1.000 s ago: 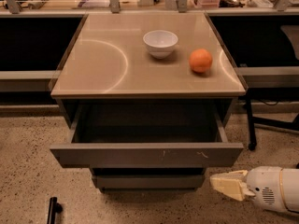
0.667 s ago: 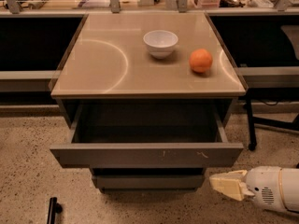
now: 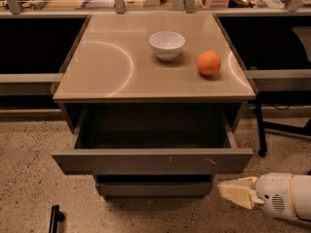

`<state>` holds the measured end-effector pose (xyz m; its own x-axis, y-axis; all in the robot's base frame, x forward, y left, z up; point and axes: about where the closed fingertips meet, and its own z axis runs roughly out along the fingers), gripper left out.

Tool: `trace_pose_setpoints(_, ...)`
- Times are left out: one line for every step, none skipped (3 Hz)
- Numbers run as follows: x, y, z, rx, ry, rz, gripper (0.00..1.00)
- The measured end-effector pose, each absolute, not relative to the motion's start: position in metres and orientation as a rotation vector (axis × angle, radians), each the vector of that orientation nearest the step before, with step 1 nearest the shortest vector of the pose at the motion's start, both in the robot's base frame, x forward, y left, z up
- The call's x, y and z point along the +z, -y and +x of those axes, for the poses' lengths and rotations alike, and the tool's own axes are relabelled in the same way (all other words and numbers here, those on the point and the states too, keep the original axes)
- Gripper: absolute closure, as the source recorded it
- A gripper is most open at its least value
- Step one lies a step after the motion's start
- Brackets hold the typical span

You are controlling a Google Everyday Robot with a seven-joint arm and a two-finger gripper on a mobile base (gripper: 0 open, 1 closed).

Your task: Open top drawer

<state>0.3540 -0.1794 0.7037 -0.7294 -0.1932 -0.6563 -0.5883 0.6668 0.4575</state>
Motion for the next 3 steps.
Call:
trace_pose_setpoints(0.7037, 0.1794, 0.3540, 0.907, -2.308, -0.602, 0.12)
trace_pose_setpoints(0.7038, 0.1793, 0.3540, 0.907, -2.308, -0.602, 0.00)
trace_pose_setpoints(0.7038, 0.1793, 0.3540, 0.907, -2.308, -0.602, 0.00)
